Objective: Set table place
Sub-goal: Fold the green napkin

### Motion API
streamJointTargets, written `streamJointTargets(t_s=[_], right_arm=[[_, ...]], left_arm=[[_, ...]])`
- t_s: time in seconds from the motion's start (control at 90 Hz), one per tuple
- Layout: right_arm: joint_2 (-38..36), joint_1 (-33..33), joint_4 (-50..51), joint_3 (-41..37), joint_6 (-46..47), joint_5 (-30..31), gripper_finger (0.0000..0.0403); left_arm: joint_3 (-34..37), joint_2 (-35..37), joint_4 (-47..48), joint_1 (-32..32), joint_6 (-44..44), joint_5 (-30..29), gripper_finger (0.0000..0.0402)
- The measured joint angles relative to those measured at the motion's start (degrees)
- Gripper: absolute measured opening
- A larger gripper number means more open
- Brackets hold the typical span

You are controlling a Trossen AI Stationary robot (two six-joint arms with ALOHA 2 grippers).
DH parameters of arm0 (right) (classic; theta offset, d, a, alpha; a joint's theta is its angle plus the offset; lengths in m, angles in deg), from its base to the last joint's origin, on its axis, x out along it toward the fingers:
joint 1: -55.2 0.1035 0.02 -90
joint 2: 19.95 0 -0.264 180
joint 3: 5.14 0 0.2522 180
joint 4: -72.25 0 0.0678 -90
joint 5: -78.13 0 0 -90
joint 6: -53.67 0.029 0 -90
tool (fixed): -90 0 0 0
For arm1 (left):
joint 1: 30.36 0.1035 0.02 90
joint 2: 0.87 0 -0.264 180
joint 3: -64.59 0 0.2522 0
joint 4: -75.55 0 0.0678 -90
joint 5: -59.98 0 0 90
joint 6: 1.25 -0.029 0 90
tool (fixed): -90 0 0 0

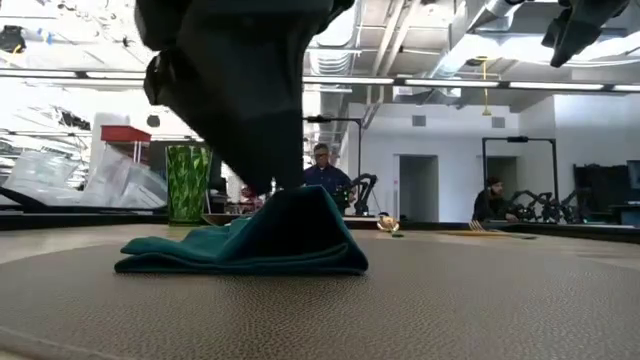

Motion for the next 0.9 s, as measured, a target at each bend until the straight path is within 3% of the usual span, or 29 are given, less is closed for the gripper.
streamJointTargets(t_s=[0.422,0.556,0.744,0.9], right_arm=[[-1.6,0.1,-0.3,0.0,0.9,-1.4,0.0125],[-2.8,0.1,-0.3,0.0,1.7,-1.4,0.0125],[-3.9,0.0,-0.5,0.0,2.9,-1.4,0.0125],[-4.6,0.0,-0.5,0.0,3.9,-1.4,0.0125]], left_arm=[[0.2,-2.5,1.0,0.4,2.7,2.2,0.0144],[0.1,-2.8,1.4,0.7,4.1,5.2,0.0108],[-1.1,-2.9,2.9,0.6,3.7,9.8,0.0015],[-4.0,-2.9,7.2,0.3,3.4,10.1,0.0002]])
